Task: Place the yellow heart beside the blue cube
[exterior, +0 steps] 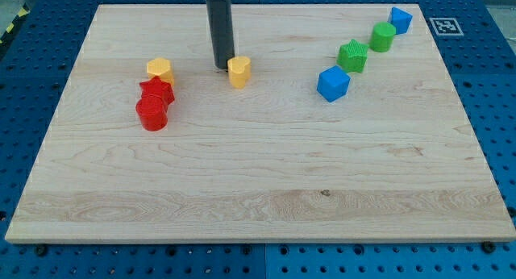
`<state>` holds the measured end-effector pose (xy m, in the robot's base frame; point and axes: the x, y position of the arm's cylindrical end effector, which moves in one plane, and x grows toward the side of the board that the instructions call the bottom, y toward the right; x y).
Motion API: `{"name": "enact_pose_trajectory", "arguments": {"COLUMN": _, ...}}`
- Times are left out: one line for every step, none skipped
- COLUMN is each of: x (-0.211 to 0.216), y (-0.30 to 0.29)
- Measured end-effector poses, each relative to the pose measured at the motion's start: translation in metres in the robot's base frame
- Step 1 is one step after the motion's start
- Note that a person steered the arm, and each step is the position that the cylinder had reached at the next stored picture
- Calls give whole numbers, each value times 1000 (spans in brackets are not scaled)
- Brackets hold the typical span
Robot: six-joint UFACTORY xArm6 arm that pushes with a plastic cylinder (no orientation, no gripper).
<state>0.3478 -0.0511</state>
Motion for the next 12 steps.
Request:
{"name": "enact_pose_trajectory", "arguments": {"x": 19, "y": 15}}
{"name": "enact_pose_trajectory", "arguments": {"x": 38, "y": 33}}
{"name": "enact_pose_trajectory", "arguments": {"x": 50, "y": 54}}
{"name": "enact_pose_trajectory", "arguments": {"x": 57, "y": 73}}
{"name": "enact_pose_trajectory", "arguments": {"x": 58, "y": 76}}
{"name": "enact_pose_trajectory", "arguments": {"x": 49, "y": 76}}
{"name": "enact_pose_trajectory", "arguments": {"x": 33, "y": 55}}
{"name": "enact_pose_trajectory", "arguments": {"x": 20, "y": -5}}
{"name": "enact_pose_trajectory", "arguments": {"x": 3, "y": -73}}
{"name": "enact_pose_trajectory", "arguments": {"x": -46, "y": -77}}
{"name": "enact_pose_trajectory", "arguments": {"x": -74, "y": -108}}
{"name": "enact_pose_trajectory", "arguments": {"x": -63, "y": -144}}
